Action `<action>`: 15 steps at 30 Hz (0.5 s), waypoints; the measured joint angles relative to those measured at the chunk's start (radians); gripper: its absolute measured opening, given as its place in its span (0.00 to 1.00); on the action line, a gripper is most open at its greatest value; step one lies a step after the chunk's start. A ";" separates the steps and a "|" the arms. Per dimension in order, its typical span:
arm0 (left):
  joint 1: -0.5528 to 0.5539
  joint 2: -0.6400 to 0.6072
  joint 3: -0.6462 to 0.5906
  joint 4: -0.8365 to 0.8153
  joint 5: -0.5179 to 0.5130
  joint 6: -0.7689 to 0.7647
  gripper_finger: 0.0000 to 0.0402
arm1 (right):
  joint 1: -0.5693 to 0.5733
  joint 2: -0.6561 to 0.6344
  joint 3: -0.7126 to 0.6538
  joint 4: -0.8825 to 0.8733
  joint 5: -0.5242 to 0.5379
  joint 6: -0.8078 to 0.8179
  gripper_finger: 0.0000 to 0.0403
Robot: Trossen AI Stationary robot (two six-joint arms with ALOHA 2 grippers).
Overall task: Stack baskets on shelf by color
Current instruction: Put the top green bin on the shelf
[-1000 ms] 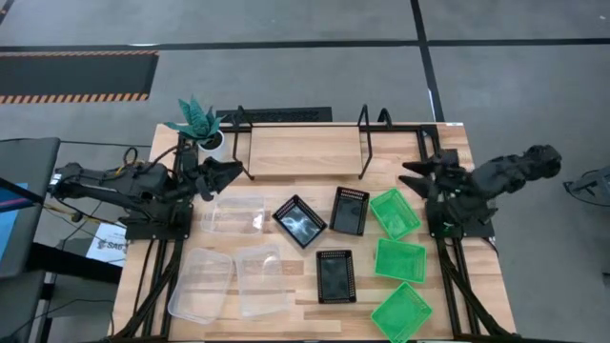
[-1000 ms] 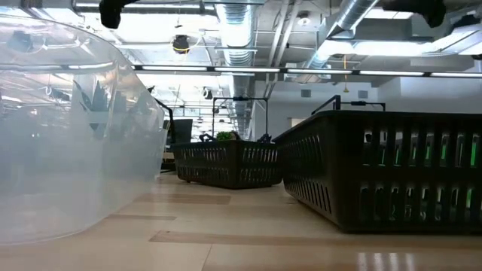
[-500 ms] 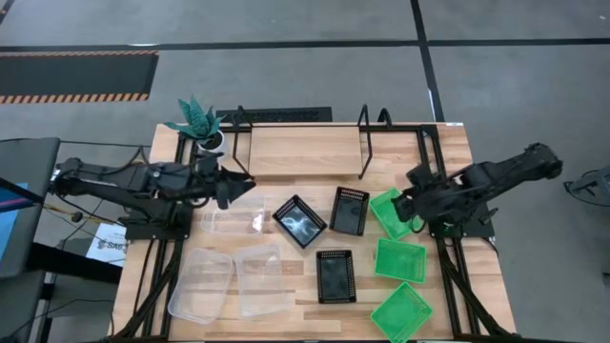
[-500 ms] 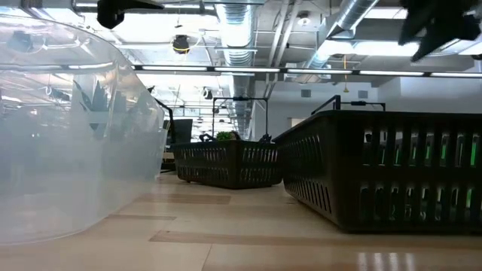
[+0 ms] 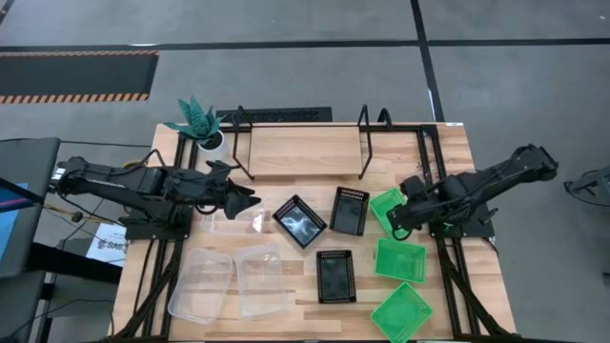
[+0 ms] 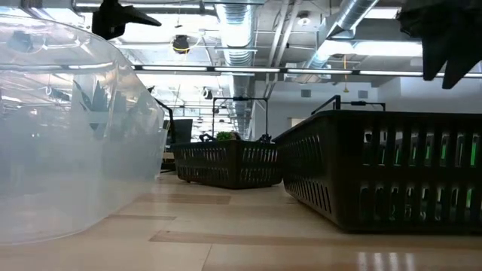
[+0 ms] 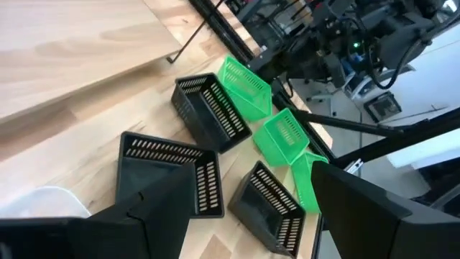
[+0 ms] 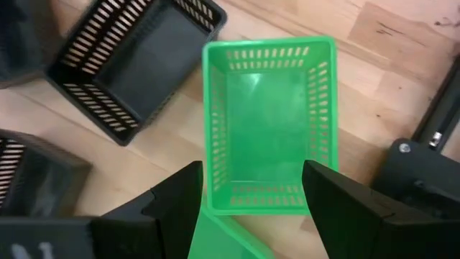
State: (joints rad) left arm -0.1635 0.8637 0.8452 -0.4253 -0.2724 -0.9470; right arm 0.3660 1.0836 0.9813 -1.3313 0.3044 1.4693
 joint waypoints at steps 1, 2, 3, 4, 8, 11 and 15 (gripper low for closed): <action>0.000 0.001 0.000 -0.011 0.003 -0.001 0.66 | 0.000 0.008 0.000 0.004 -0.006 0.000 0.66; 0.000 0.001 -0.001 -0.017 0.004 -0.001 0.66 | 0.000 0.016 0.000 0.008 -0.014 -0.002 0.66; 0.000 0.001 -0.001 -0.012 0.004 -0.001 0.66 | 0.000 0.025 0.000 0.008 -0.019 -0.007 0.66; 0.000 0.003 0.000 -0.008 0.006 -0.001 0.66 | 0.001 0.034 0.000 0.008 -0.025 -0.011 0.66; 0.000 0.005 -0.001 -0.011 0.008 -0.001 0.66 | 0.012 0.074 0.000 0.028 -0.052 -0.034 0.66; 0.000 0.005 -0.001 -0.011 0.007 0.000 0.66 | 0.023 0.102 0.000 0.067 -0.054 -0.034 0.66; 0.000 0.005 -0.001 -0.010 0.007 0.009 0.66 | 0.037 0.135 0.000 0.115 -0.055 -0.038 0.66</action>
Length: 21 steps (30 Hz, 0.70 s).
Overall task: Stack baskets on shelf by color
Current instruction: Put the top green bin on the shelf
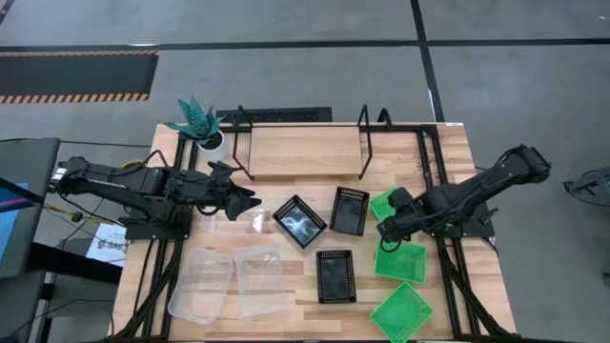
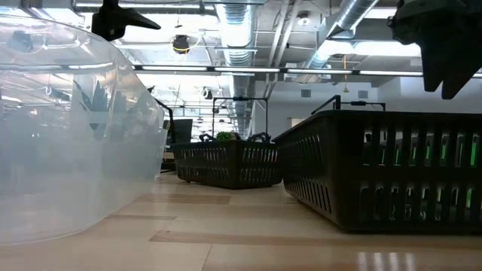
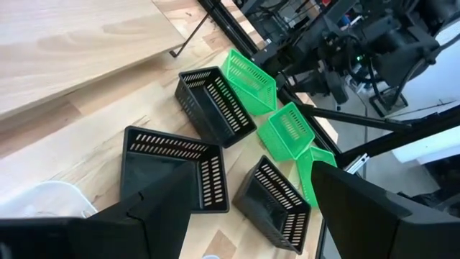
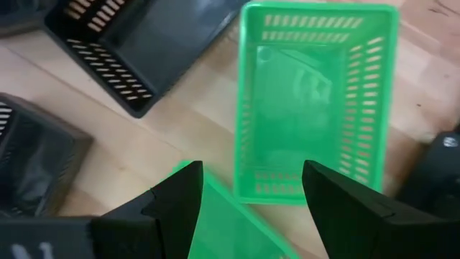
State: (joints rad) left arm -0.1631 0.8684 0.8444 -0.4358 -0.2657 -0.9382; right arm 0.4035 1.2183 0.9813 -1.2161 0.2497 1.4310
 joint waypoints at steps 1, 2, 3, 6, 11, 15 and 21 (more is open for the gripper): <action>0.000 0.000 0.000 0.000 0.000 0.001 0.66 | 0.003 0.009 0.000 0.009 0.000 -0.003 0.66; 0.000 0.000 0.000 0.000 0.000 0.001 0.66 | 0.003 0.018 0.000 0.019 -0.001 -0.011 0.66; 0.000 0.000 0.000 0.000 0.000 0.002 0.66 | 0.002 0.028 0.000 0.030 -0.003 -0.021 0.66; 0.000 0.000 0.000 0.000 -0.004 0.029 0.66 | -0.009 0.054 0.000 0.055 -0.017 -0.052 0.66; 0.000 0.000 0.000 0.000 -0.012 0.039 0.66 | -0.047 0.102 0.000 0.065 -0.019 -0.126 0.66; 0.000 0.000 0.000 0.000 -0.013 0.040 0.66 | -0.094 0.140 0.000 0.075 -0.039 -0.204 0.66; 0.000 0.000 0.000 0.000 -0.029 0.040 0.66 | -0.152 0.191 -0.002 0.086 -0.042 -0.265 0.66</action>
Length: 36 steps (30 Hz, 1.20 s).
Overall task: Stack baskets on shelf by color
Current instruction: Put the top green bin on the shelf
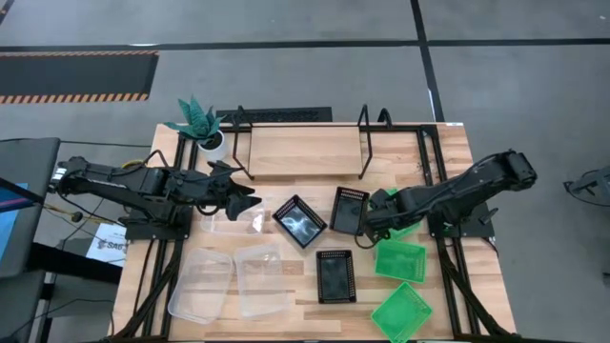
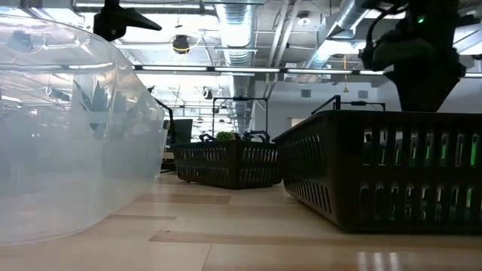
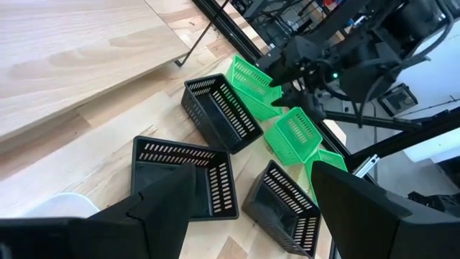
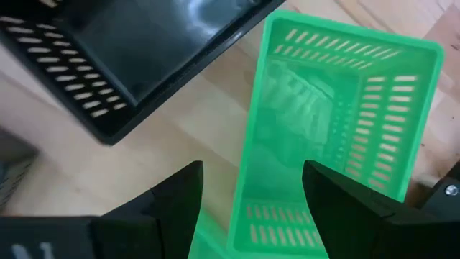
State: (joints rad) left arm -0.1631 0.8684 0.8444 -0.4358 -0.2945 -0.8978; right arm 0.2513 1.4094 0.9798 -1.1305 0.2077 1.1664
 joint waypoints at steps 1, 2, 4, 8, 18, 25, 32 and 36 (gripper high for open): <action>0.000 0.000 0.000 0.000 0.000 0.000 0.66 | -0.005 0.002 -0.010 0.021 0.000 -0.011 0.66; 0.000 0.000 0.000 0.000 -0.001 0.000 0.66 | -0.010 0.002 -0.026 0.045 -0.002 -0.015 0.66; 0.000 0.000 0.000 0.000 -0.001 0.000 0.66 | -0.020 -0.007 -0.073 0.124 -0.031 -0.016 0.66; 0.000 0.000 0.000 0.000 -0.001 0.000 0.66 | -0.026 -0.036 -0.172 0.207 -0.050 0.019 0.66; 0.000 0.000 0.000 0.000 -0.001 -0.001 0.66 | -0.032 -0.055 -0.238 0.255 -0.053 0.030 0.63; 0.000 0.000 0.000 0.000 -0.001 -0.001 0.66 | -0.032 -0.054 -0.267 0.256 -0.076 0.064 0.41; 0.000 0.000 0.000 0.000 -0.005 -0.002 0.66 | -0.032 -0.054 -0.269 0.248 -0.083 0.094 0.07; 0.000 0.000 0.000 0.000 -0.005 -0.002 0.66 | -0.032 -0.056 -0.259 0.229 -0.082 0.117 0.04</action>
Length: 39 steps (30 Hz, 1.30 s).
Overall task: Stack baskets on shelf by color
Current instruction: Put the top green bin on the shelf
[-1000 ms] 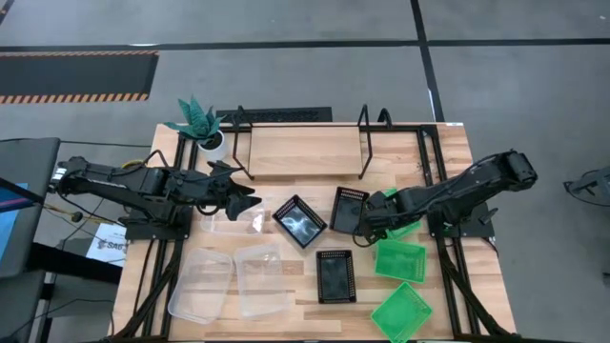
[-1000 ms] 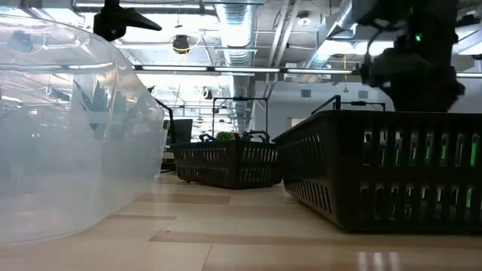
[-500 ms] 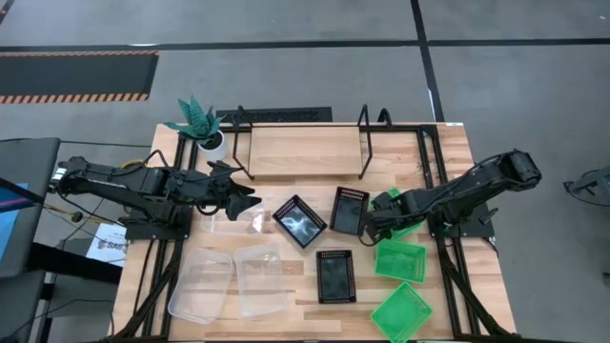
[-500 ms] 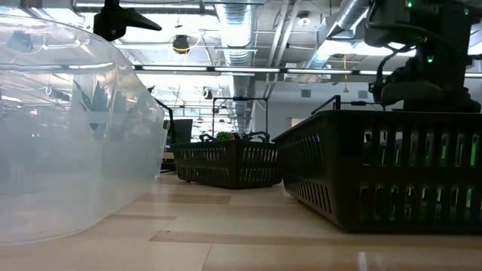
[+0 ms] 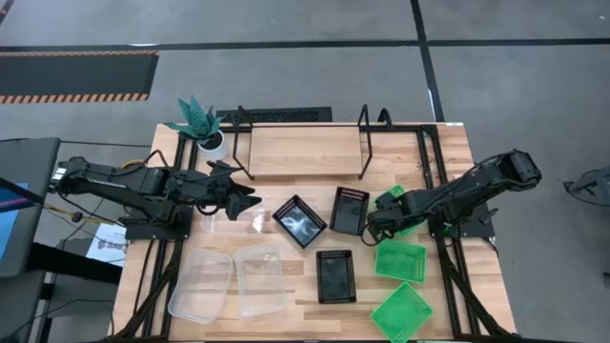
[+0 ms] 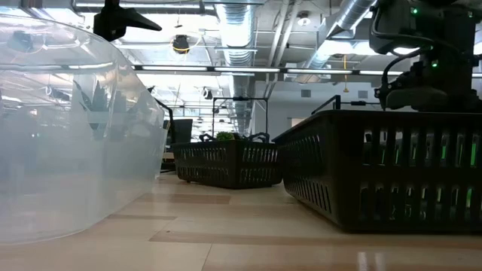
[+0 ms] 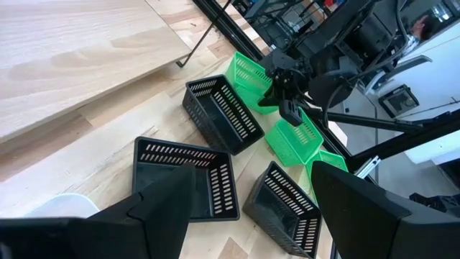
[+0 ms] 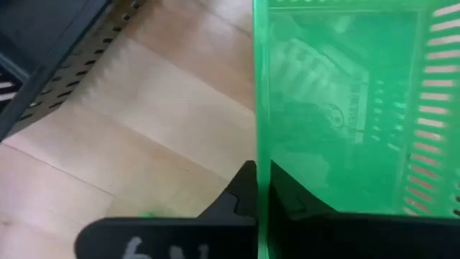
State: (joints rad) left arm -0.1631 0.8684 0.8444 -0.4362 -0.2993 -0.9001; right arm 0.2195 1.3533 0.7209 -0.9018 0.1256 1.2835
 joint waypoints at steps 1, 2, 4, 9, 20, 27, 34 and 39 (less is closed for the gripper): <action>0.000 0.000 0.000 0.000 0.000 0.000 0.66 | 0.000 0.000 0.008 -0.013 0.001 0.006 0.05; 0.000 0.000 0.000 0.000 0.000 0.000 0.66 | 0.000 0.000 0.018 -0.031 0.001 0.007 0.04; 0.000 0.000 0.000 0.000 0.000 0.001 0.66 | 0.000 0.000 0.044 -0.076 0.007 0.005 0.02; 0.000 0.000 0.000 0.000 0.000 0.001 0.66 | 0.000 0.000 0.114 -0.189 0.031 0.002 0.03; 0.000 0.000 0.000 0.000 0.000 0.001 0.66 | 0.000 -0.001 0.287 -0.419 0.110 0.002 0.01; 0.000 0.000 0.000 0.000 0.000 0.001 0.66 | 0.009 -0.001 0.397 -0.584 0.149 0.051 0.02; 0.000 0.000 0.000 0.000 0.001 0.002 0.66 | 0.038 -0.021 0.497 -0.669 0.223 0.098 0.02; 0.000 0.000 0.000 0.000 0.001 0.002 0.66 | 0.055 -0.070 0.575 -0.668 0.347 0.140 0.02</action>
State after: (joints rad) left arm -0.1634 0.8684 0.8440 -0.4358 -0.2985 -0.8986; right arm 0.2748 1.2831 1.2960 -1.5696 0.4724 1.4231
